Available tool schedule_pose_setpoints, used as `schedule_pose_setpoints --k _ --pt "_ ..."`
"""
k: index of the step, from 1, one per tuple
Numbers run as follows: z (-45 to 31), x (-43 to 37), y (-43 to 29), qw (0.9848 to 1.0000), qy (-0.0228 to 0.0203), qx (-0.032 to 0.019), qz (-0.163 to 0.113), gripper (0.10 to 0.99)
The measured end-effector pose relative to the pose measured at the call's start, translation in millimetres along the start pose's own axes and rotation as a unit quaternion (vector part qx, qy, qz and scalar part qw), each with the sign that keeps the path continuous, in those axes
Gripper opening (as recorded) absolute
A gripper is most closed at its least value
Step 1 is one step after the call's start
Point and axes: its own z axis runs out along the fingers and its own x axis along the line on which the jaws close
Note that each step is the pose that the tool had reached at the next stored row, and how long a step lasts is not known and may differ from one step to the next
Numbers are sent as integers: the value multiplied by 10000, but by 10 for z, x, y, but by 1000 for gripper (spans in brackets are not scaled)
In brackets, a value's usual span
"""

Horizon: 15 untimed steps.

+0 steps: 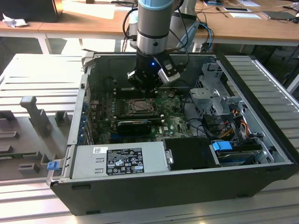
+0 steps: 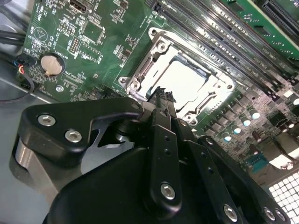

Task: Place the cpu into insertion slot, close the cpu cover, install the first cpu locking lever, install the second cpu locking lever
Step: 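Install the second cpu locking lever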

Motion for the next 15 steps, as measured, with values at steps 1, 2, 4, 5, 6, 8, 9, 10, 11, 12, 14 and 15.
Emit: schedule_pose_setpoints --k 1,2,4,5,6,8,9,10,11,12,14,15 --pt "-1 1 -11 10000 0 1 0 106" --pt "-2 1 -18 10000 0 1 0 106" --pt "-2 2 -26 10000 0 2 0 106" --pt "-2 2 -31 10000 0 1 0 106" --pt "-2 2 -33 10000 0 1 0 106" --pt "-3 3 -42 10000 0 1 0 106" --pt "-4 3 -46 10000 0 1 0 106" --pt "-4 3 -53 10000 0 1 0 106" --pt "-4 4 -57 10000 0 1 0 106" --pt "-4 4 -61 10000 0 1 0 106" --pt "-6 4 -76 10000 0 1 0 106" --pt "-6 5 -79 10000 0 1 0 106"
